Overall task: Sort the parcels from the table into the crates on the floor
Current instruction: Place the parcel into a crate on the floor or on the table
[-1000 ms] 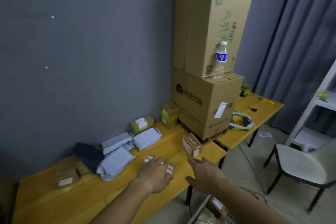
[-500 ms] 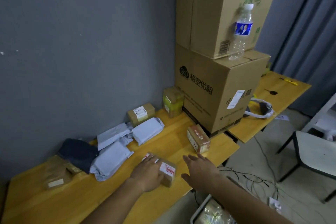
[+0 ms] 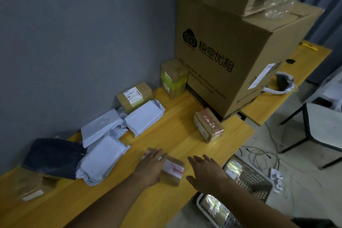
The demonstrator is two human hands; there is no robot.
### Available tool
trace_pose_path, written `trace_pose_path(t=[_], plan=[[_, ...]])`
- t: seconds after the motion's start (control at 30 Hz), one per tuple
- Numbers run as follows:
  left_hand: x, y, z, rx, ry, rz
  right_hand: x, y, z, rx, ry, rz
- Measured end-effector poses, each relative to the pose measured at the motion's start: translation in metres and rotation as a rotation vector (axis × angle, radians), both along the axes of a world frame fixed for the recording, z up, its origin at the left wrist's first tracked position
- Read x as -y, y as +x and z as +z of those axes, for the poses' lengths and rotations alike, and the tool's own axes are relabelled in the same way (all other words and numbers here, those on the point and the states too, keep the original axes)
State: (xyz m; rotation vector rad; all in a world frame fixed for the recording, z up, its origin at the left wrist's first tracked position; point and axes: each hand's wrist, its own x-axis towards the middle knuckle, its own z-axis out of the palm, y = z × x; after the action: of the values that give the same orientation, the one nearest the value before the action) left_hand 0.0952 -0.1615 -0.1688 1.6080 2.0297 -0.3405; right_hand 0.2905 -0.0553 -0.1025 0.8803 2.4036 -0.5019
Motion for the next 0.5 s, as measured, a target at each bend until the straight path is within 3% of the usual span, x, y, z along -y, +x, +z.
trace_pose_path(t=[0.27, 0.5], plan=[[-0.026, -0.027, -0.034, 0.039, 0.065, -0.214, 0.009, -0.019, -0.027, 0.043, -0.053, -0.117], [-0.026, -0.042, 0.004, 0.083, 0.326, -0.277, 0.003, -0.027, 0.003, -0.012, -0.033, -0.226]])
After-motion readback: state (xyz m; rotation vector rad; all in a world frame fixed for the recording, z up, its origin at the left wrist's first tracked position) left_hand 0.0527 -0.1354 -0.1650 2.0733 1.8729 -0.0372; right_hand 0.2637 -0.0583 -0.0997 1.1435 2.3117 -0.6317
